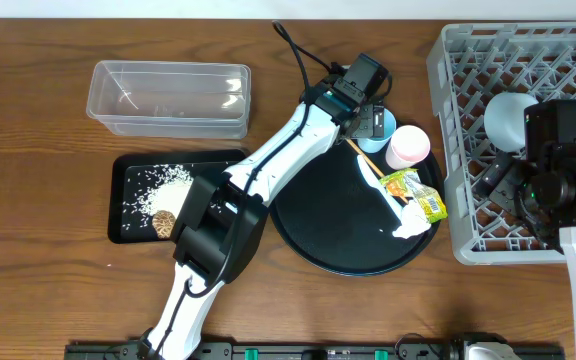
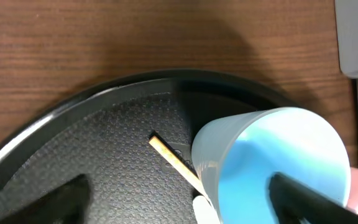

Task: Sort waste into correct bins and load items into the dishwasher rack
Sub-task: 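Close the left gripper on the blue cup rim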

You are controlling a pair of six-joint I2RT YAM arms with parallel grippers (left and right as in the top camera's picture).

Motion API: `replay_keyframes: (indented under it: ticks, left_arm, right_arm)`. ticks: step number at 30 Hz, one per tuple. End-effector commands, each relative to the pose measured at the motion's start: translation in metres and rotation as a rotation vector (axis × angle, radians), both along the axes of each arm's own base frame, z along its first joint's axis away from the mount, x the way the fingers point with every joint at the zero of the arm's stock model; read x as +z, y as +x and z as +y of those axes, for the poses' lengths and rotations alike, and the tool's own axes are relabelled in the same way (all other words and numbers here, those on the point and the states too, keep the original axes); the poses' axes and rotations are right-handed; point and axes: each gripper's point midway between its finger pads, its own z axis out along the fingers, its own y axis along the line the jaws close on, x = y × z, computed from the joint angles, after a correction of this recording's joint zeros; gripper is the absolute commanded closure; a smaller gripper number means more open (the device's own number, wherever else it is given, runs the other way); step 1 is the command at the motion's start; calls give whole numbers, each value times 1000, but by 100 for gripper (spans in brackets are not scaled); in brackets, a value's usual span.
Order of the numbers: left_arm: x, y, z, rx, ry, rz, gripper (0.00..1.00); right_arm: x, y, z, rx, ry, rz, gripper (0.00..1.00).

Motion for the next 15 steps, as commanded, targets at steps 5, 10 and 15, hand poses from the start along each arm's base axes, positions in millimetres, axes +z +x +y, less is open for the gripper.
replay_keyframes:
  ticks: [5, 10, 15]
  left_arm:
    - [-15, -1, 7, 10, 34, 20, 25]
    - [-30, -8, 10, 7, 56, 49, 24]
    - [-31, -9, 10, 3, 54, 58, 25]
  right_arm:
    - [1, -1, -4, -23, -7, -5, 1]
    - [1, -1, -4, -23, -7, -5, 1]
    - [1, -1, -4, -23, -7, -5, 1]
